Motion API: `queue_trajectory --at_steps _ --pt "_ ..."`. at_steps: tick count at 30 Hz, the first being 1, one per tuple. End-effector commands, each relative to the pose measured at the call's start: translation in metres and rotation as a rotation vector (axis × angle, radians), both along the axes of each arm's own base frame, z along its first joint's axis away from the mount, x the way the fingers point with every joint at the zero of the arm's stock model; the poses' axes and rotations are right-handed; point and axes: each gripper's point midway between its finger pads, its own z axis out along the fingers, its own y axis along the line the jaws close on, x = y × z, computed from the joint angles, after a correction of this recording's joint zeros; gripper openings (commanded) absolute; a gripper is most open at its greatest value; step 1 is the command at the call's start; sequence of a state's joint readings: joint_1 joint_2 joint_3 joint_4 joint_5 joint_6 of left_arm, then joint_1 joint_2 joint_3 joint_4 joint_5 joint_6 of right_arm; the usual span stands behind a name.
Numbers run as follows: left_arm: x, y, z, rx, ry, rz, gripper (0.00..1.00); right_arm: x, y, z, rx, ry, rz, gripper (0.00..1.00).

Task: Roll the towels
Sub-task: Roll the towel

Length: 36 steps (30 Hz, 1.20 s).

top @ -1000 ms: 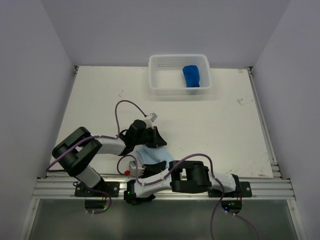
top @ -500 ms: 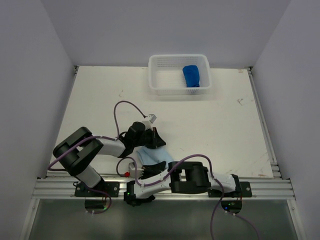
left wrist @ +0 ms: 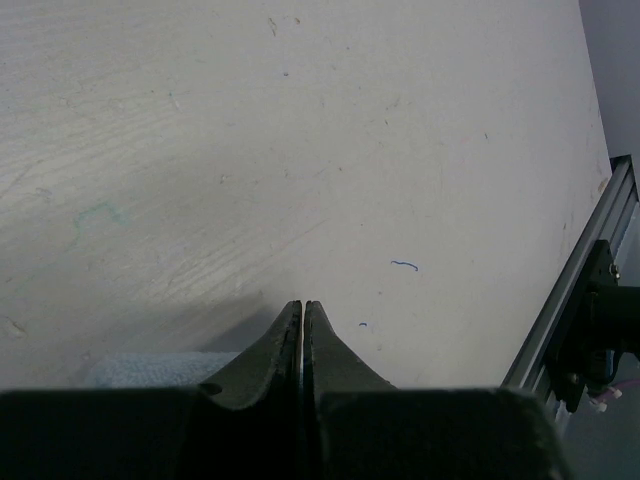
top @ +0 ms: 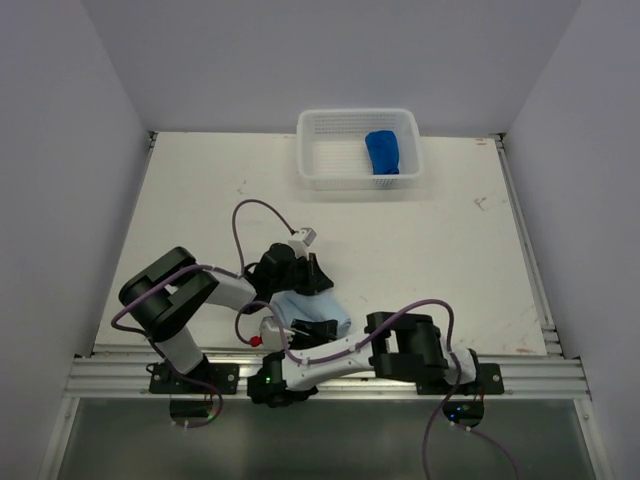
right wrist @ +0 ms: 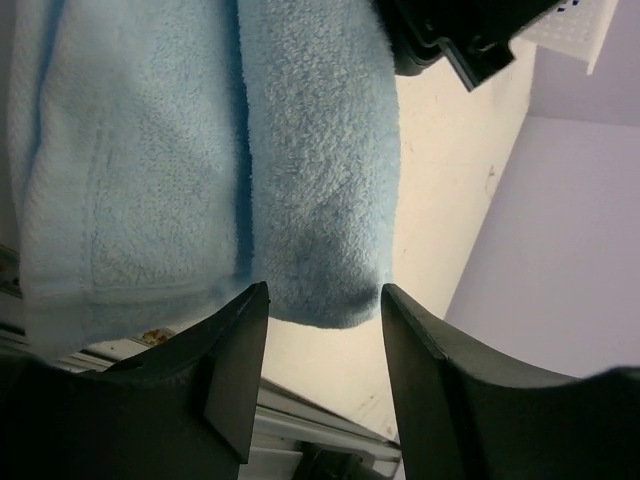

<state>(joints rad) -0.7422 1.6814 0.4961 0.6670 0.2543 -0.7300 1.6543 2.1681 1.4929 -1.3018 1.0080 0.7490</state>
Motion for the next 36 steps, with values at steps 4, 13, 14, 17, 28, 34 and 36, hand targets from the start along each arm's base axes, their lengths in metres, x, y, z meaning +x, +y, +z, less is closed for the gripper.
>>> queue_trajectory --at_steps 4,13,14,17,28,34,36 --pt "0.010 0.015 -0.024 0.110 -0.035 0.026 0.07 -0.006 0.003 0.014 0.225 0.054 -0.067 0.55" --pt "0.010 0.020 -0.026 0.125 -0.041 0.037 0.07 -0.019 -0.003 0.039 0.503 0.194 -0.094 0.62" --pt "0.009 0.020 -0.026 0.123 -0.040 0.036 0.07 -0.023 -0.003 0.039 0.534 0.231 -0.099 0.63" --pt "0.009 0.020 -0.026 0.123 -0.040 0.036 0.07 -0.019 -0.004 0.048 0.680 0.303 -0.122 0.66" --pt "0.009 0.022 -0.024 0.132 -0.047 0.030 0.07 0.009 -0.008 0.058 1.224 0.642 -0.213 0.69" --pt "0.005 0.024 -0.026 0.135 -0.041 0.030 0.07 0.030 -0.012 0.043 1.307 0.711 -0.334 0.69" --pt "0.005 0.024 -0.025 0.133 -0.041 0.029 0.07 0.036 -0.011 0.039 1.330 0.733 -0.368 0.69"
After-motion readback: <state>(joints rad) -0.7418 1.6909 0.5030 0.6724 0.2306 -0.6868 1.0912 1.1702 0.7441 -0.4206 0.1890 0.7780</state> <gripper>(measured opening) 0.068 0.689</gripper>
